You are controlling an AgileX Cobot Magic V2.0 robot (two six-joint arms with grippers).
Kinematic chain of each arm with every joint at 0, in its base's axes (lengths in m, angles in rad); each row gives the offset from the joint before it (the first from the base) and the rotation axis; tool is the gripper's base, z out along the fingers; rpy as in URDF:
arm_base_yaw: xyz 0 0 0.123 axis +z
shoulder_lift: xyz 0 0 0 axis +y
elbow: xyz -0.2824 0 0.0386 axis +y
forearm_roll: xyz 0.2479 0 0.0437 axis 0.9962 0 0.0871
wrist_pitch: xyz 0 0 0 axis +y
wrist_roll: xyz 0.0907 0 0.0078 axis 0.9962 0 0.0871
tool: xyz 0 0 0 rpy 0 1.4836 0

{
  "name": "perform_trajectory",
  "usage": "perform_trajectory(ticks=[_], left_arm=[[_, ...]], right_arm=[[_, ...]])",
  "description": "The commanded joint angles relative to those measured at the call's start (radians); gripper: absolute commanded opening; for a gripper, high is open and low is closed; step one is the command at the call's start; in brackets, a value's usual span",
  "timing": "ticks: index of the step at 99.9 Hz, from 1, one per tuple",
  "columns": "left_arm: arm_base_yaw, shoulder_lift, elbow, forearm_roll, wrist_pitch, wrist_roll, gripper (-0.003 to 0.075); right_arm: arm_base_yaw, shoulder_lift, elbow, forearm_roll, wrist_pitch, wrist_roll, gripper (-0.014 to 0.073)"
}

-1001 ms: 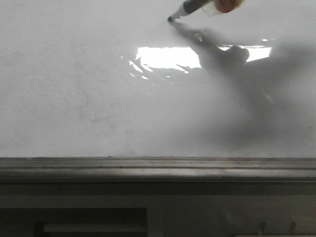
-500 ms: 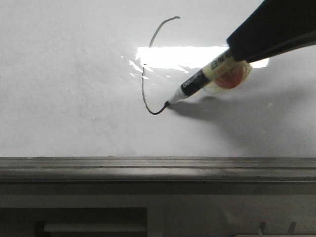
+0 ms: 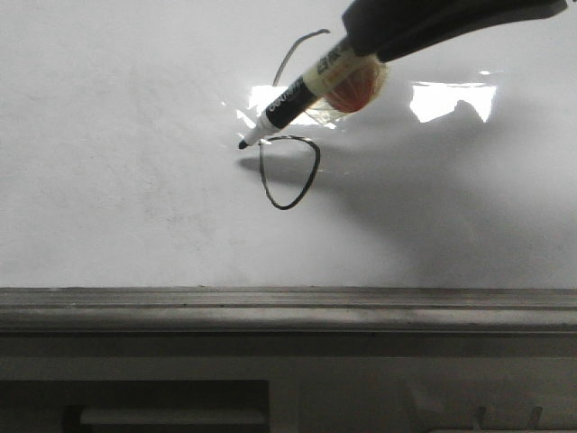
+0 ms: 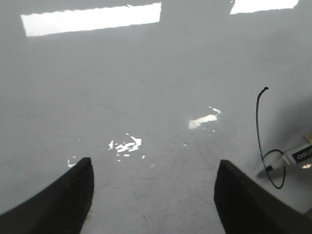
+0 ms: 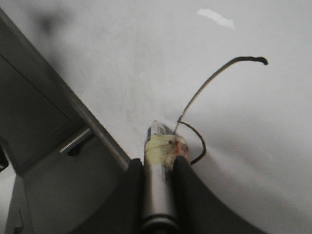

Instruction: Write number 6 on whiteboard

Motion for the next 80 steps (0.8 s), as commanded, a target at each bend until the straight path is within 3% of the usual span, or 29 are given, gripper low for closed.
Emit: perform_trajectory(ticks=[1,12,36,60,80], left_arm=[[0.003,0.0,-0.027,-0.041,0.009,0.005,0.0473],[0.001,0.0,-0.027,-0.104,0.103,0.109,0.0473],[-0.037,0.035,-0.029,-0.479,0.225,0.428,0.0473],[-0.215,0.155,-0.072,-0.405,0.2,0.438,0.0459],[-0.341,0.28,-0.127,-0.337,0.189,0.438,0.044]], right_arm=[[0.002,-0.054,-0.057,0.001,0.028,-0.016,-0.0043],[-0.023,-0.098,-0.082,-0.01,0.055,-0.013,-0.0043],[-0.057,-0.053,-0.211,-0.008,0.193,0.016,-0.0043],[-0.057,0.078,-0.349,-0.008,0.42,0.021,-0.0043],[-0.057,0.128,-0.404,-0.01,0.482,0.021,-0.0043]])
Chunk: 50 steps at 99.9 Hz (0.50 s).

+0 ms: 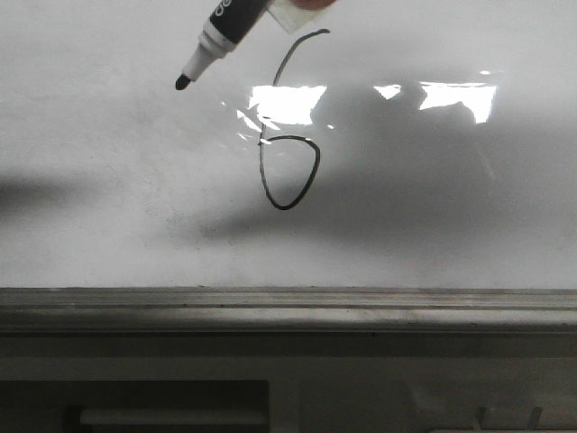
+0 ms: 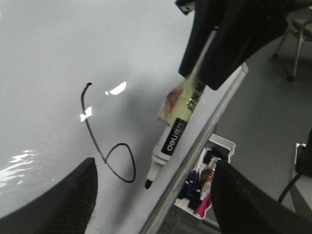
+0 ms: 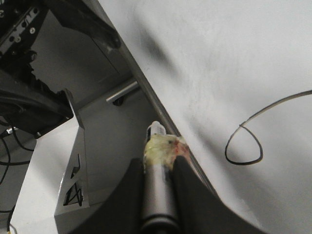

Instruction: Write number 6 on whiteboard

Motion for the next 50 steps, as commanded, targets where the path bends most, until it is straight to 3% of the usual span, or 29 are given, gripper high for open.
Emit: perform_trajectory(ticks=[1,29,50], left_arm=[[-0.057,0.06,-0.051,-0.015,-0.013,0.002,0.044],[-0.211,0.209,-0.096,-0.004,-0.122,0.01,0.044],[-0.263,0.264,-0.13,0.001,-0.191,0.035,0.044]], right_arm=[[-0.006,-0.005,-0.047,0.034,0.0,-0.001,-0.0043],[0.013,-0.003,-0.049,0.009,0.045,-0.001,-0.0043],[0.013,-0.003,-0.049,0.009,0.045,-0.001,-0.0043]])
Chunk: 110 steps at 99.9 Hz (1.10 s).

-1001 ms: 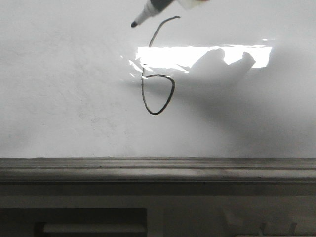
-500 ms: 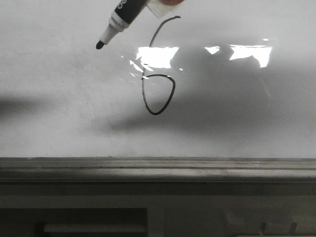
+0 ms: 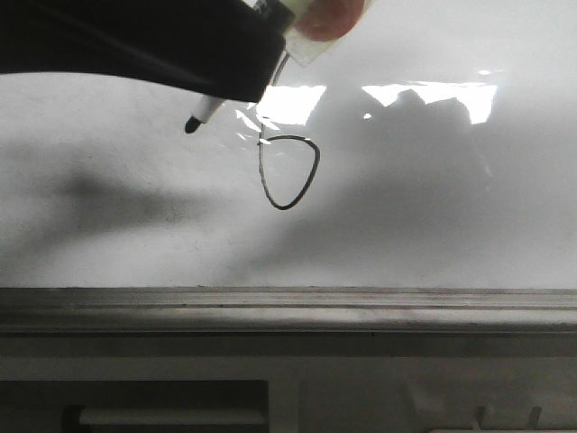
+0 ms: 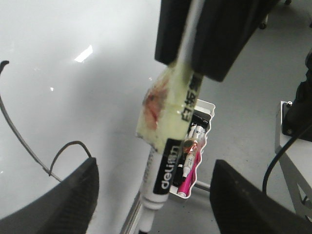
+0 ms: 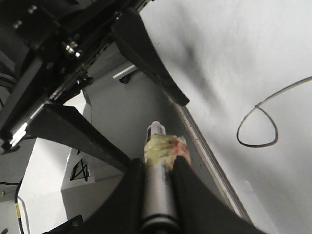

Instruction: Write number 6 on whiteboard

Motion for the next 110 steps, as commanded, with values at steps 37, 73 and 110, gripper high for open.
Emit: perform_trajectory(ticks=[37,73,110], left_arm=[[-0.019,0.016,-0.047,-0.015,-0.048,0.006,0.0261],[-0.019,0.018,-0.047,-0.009,-0.04,0.006,-0.002],[-0.007,-0.047,-0.015,0.001,-0.157,-0.11,-0.002]], right_arm=[[0.0,-0.016,-0.034,0.037,-0.032,-0.003,-0.0043],[0.0,-0.016,-0.034,0.066,-0.032,-0.003,0.0],[-0.083,-0.045,-0.034,0.031,-0.028,0.006,0.047]])
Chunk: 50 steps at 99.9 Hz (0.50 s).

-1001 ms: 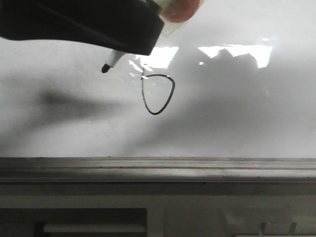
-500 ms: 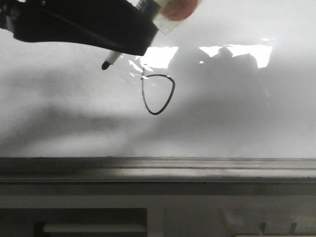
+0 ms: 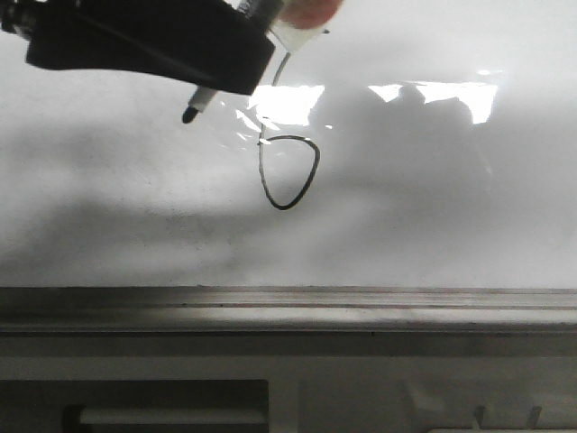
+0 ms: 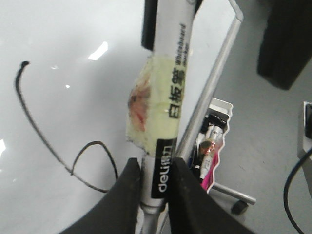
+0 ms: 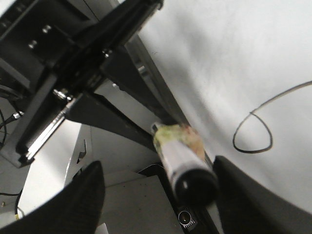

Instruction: Write number 6 on whiteboard

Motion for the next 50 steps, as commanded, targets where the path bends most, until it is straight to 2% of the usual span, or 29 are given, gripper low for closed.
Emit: perform_trajectory(ticks=[1,17,27,37,50], left_arm=[[0.01,-0.064,-0.002,-0.03,-0.081,-0.08,-0.002],[0.038,-0.198,0.11,-0.057,-0.251,-0.256,-0.002],[0.038,-0.256,0.169,-0.209,-0.368,-0.286,-0.002],[0.038,-0.265,0.187,-0.321,-0.452,-0.286,-0.002],[0.038,-0.232,0.183,-0.348,-0.484,-0.286,-0.002]], right_arm=[[-0.055,-0.05,-0.034,0.009,-0.01,0.006,0.0469],[-0.212,-0.143,-0.004,-0.043,0.003,0.026,0.047],[-0.285,-0.21,0.044,-0.043,-0.031,0.028,0.0469],[-0.306,-0.265,0.095,-0.043,-0.077,0.028,0.0469],[-0.306,-0.307,0.147,-0.039,-0.091,0.028,0.0469]])
